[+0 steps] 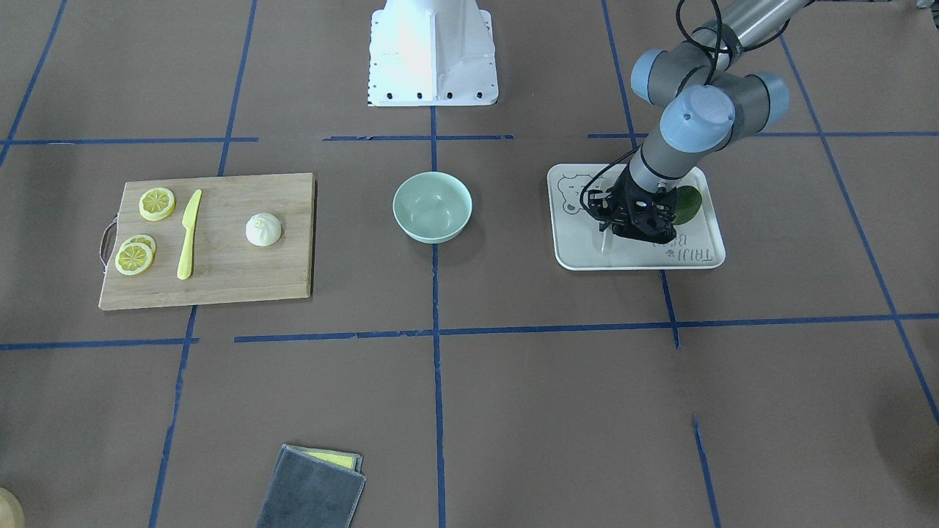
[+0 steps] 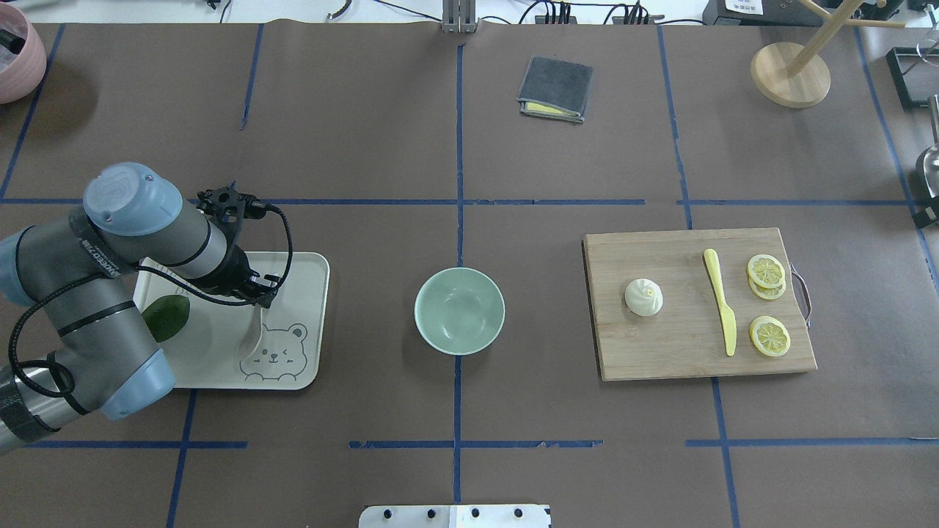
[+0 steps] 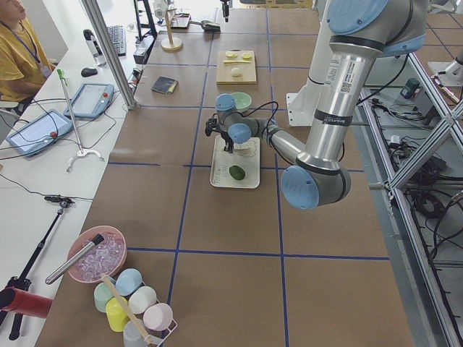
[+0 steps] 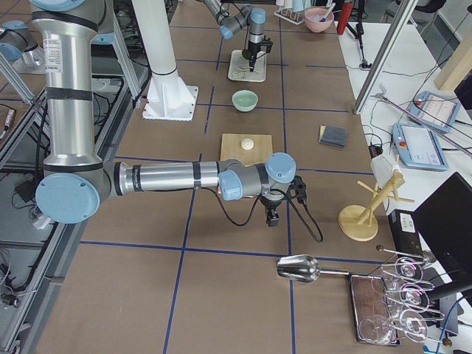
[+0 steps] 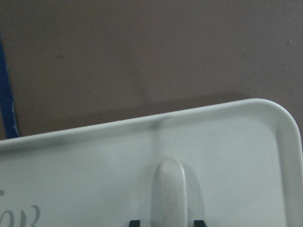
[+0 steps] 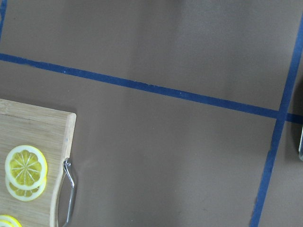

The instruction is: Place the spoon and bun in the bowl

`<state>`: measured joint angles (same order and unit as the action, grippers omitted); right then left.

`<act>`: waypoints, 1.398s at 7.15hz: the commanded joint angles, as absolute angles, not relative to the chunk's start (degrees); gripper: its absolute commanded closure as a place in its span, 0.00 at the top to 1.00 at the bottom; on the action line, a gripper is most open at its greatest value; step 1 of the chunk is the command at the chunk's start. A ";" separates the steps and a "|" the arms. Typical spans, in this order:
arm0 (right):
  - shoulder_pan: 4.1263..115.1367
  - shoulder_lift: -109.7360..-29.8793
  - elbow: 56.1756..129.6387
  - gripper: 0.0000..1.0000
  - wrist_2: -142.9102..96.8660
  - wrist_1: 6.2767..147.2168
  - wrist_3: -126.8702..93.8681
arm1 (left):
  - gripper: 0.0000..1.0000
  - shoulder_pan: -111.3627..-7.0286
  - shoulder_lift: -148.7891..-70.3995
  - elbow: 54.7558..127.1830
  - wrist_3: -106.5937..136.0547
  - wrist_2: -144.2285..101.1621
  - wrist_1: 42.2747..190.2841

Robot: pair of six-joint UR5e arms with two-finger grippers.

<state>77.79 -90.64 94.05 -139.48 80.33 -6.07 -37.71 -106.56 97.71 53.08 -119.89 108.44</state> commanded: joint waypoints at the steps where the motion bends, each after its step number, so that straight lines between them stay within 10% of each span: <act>1: 77.78 -90.62 94.22 1.00 -139.48 80.33 -6.06 | 0.00 -37.79 -109.49 100.09 53.26 -119.88 106.35; 10: 70.32 -89.74 100.46 1.00 -139.75 78.76 -18.00 | 0.10 -29.81 -132.28 94.05 71.45 -105.23 106.87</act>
<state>71.77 -89.74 99.82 -139.79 79.93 -16.54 -31.04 -131.86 94.80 71.35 -106.86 106.80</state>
